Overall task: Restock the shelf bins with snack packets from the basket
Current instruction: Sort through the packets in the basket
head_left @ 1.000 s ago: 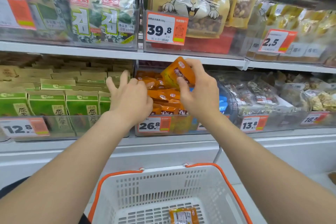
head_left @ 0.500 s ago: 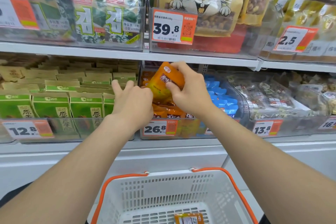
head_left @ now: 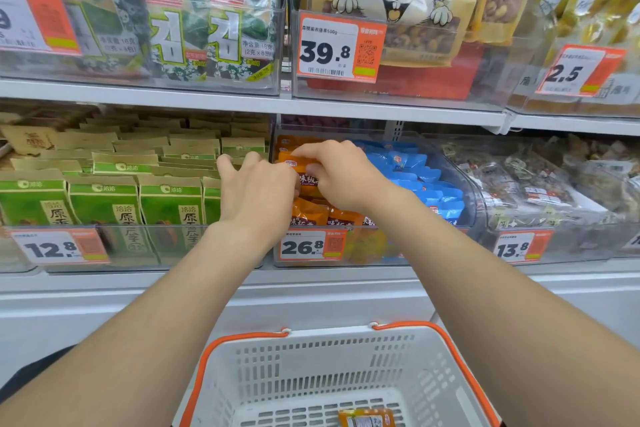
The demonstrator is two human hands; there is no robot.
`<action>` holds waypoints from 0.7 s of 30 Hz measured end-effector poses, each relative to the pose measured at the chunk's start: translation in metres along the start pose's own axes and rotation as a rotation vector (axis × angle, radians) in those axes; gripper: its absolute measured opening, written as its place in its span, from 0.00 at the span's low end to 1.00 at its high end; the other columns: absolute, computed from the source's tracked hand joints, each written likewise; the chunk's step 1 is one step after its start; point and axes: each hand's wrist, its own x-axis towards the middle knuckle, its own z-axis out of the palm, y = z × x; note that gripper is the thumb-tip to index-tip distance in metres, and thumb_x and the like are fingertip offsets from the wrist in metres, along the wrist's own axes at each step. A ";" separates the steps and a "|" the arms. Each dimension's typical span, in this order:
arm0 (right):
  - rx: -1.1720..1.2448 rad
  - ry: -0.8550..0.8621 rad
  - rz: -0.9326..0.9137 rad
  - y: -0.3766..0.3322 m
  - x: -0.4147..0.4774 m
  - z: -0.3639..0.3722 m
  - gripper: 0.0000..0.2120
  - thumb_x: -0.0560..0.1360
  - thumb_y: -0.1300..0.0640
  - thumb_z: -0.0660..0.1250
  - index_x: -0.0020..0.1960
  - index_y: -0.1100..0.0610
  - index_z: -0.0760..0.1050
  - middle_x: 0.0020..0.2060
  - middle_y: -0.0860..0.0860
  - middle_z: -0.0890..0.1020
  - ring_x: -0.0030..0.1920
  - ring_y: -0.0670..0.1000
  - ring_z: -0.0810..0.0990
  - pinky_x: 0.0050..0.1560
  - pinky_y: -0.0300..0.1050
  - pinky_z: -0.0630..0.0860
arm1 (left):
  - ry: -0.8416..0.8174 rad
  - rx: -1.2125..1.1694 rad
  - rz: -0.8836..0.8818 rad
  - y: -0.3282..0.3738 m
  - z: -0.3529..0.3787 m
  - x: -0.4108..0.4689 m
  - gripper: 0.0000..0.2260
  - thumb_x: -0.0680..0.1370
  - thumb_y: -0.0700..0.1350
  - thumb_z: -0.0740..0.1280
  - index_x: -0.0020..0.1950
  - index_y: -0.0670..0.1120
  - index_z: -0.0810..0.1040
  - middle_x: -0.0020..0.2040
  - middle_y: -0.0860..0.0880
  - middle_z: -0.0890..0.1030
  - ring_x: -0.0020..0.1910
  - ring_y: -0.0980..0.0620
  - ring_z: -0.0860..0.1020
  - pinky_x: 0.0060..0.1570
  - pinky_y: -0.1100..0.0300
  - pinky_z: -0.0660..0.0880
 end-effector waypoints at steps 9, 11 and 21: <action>-0.070 -0.253 0.074 0.003 0.006 -0.002 0.19 0.84 0.57 0.62 0.66 0.37 0.79 0.61 0.43 0.83 0.65 0.56 0.74 0.72 0.66 0.59 | 0.036 -0.021 -0.029 -0.002 0.006 0.004 0.04 0.83 0.51 0.69 0.52 0.57 0.85 0.50 0.52 0.84 0.62 0.45 0.73 0.66 0.38 0.60; -0.079 -0.317 0.084 -0.002 0.008 0.000 0.19 0.84 0.58 0.61 0.63 0.37 0.81 0.55 0.42 0.81 0.61 0.54 0.73 0.71 0.67 0.58 | 0.034 -0.021 -0.039 -0.002 0.007 0.005 0.05 0.83 0.51 0.69 0.53 0.57 0.85 0.50 0.52 0.84 0.62 0.44 0.73 0.67 0.38 0.60; 0.109 -0.062 0.172 0.007 0.009 0.008 0.09 0.78 0.58 0.71 0.53 0.47 0.86 0.54 0.46 0.84 0.62 0.53 0.79 0.70 0.65 0.72 | 0.033 -0.005 -0.055 0.001 0.008 0.007 0.04 0.82 0.51 0.69 0.53 0.56 0.84 0.51 0.52 0.84 0.64 0.44 0.73 0.68 0.36 0.61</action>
